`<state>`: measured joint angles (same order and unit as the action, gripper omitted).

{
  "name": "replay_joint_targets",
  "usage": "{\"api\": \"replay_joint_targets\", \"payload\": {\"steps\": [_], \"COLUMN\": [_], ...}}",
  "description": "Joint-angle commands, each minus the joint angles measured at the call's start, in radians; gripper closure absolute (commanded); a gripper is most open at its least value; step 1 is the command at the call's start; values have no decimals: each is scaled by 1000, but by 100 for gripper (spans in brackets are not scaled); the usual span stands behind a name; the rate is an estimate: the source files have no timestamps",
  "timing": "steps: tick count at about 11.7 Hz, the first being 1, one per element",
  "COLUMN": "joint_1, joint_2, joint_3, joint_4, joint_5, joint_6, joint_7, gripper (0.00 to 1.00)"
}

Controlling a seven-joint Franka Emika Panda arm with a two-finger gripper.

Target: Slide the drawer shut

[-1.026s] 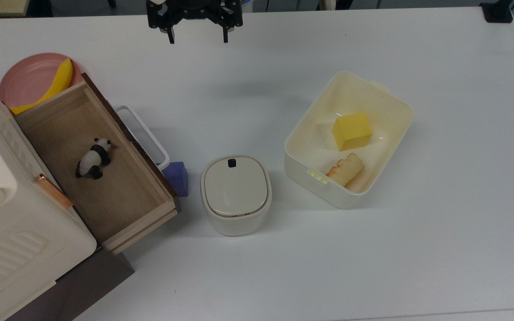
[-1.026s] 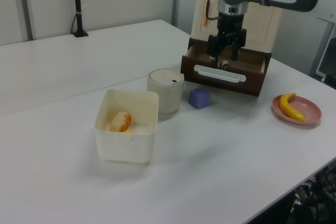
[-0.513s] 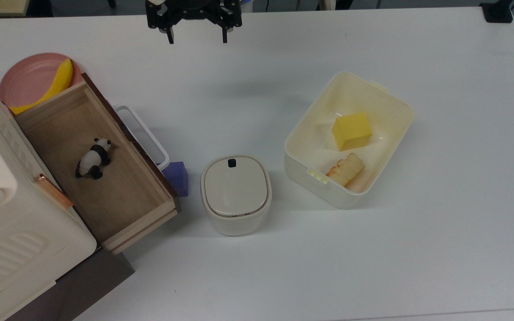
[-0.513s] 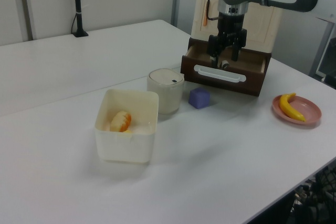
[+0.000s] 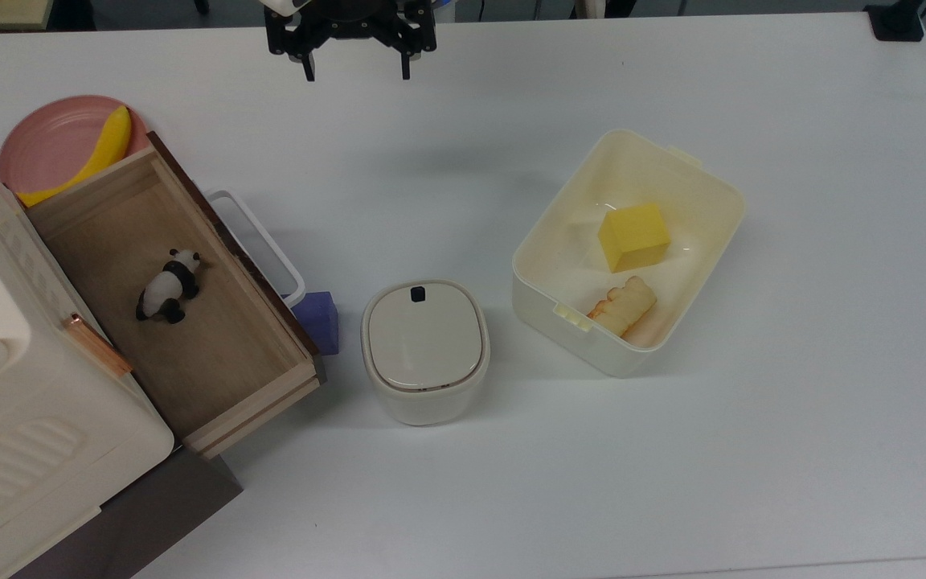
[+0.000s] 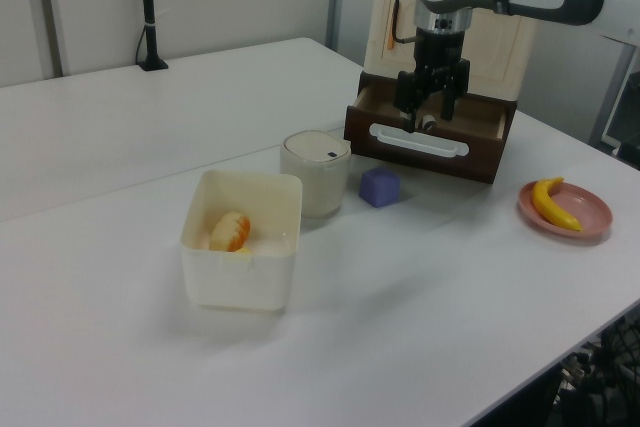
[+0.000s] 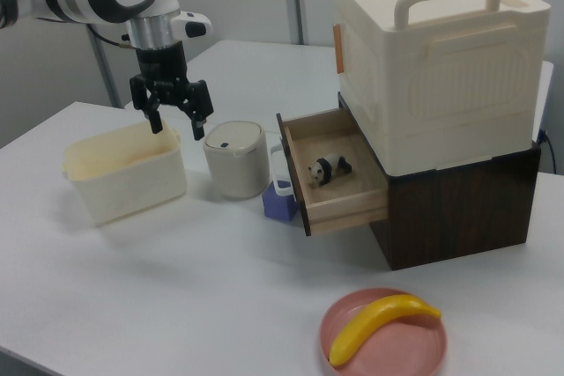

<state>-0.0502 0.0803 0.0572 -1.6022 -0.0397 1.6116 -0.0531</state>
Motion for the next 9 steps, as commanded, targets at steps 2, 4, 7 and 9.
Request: {"api": "replay_joint_targets", "payload": {"steps": [2,4,7,9], "joint_1": [7,9,15,9], "joint_2": [-17,-14,-1,16], "joint_3": [-2,-8,-1,0], "joint_4": [-22,-19,-39,-68], "joint_5": [-8,6,14,12], "joint_6": [2,1,14,72], "joint_7": [3,24,328,529], "gripper": [28,68,90,94]}}
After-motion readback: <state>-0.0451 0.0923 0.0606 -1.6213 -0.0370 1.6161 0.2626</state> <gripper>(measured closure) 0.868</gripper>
